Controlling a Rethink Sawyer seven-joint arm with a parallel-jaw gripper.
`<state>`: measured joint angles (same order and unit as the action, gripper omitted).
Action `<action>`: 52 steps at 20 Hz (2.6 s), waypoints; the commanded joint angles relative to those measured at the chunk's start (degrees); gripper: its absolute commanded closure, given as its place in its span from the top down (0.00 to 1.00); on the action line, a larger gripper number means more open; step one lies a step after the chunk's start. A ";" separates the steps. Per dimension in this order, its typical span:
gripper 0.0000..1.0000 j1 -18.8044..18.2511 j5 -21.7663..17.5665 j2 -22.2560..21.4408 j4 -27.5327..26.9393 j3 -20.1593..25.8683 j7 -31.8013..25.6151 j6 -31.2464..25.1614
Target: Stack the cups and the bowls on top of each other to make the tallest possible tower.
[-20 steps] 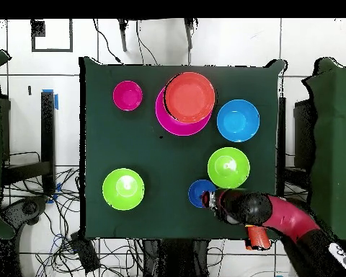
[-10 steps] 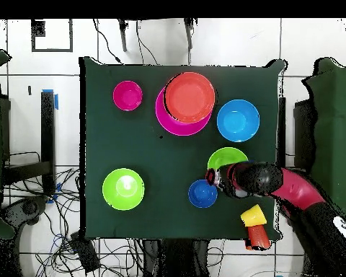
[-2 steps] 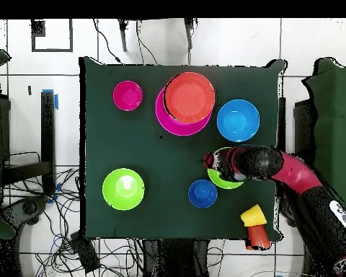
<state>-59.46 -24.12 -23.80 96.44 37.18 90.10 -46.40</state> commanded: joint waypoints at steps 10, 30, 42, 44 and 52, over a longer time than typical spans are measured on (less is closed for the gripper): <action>0.00 10.36 -12.42 0.97 -7.05 -3.09 -2.07 7.76; 0.00 25.54 -7.43 -16.79 -5.44 -9.31 7.45 -8.70; 0.00 29.88 -6.75 -16.48 -5.57 -13.75 8.70 -6.60; 1.00 30.22 -6.88 -17.12 -4.86 -14.88 8.63 -5.40; 1.00 30.06 -8.60 -17.62 -2.87 -16.17 7.58 0.13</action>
<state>-30.40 -30.39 -42.27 92.01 24.40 90.10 -50.65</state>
